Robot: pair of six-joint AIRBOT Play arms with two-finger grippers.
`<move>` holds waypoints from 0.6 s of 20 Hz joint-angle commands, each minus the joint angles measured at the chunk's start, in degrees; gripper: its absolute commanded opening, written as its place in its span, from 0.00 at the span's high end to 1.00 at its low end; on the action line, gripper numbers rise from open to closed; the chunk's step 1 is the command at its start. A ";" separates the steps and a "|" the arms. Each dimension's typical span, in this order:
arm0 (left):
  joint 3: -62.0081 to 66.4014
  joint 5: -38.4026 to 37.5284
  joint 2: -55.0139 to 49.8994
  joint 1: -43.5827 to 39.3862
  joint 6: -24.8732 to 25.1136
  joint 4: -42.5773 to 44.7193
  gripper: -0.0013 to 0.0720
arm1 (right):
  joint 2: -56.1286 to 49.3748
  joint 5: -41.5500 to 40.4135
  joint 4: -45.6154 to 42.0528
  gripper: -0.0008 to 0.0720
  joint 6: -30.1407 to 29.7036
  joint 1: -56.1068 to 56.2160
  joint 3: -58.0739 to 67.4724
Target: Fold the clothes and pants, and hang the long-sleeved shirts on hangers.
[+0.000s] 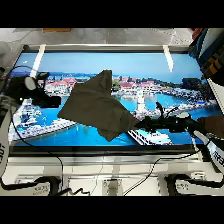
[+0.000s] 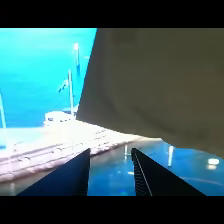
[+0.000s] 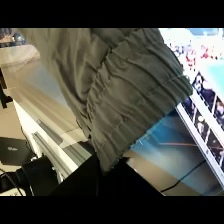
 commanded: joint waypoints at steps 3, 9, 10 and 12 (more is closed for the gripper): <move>-5.14 -0.55 -3.13 14.43 3.37 -18.56 0.48 | -0.02 0.90 0.20 0.95 -0.85 -0.04 -0.04; -9.55 6.12 -9.46 14.36 8.57 -25.09 0.25 | 0.00 0.90 0.20 0.95 -2.89 -0.04 -0.04; -9.84 7.80 -10.36 13.92 9.64 -27.39 0.25 | 0.00 0.87 0.20 0.95 -2.89 -0.04 -0.04; -9.84 9.42 -12.20 13.29 9.64 -29.14 0.25 | 0.00 0.90 0.20 0.95 -2.86 -0.04 -0.04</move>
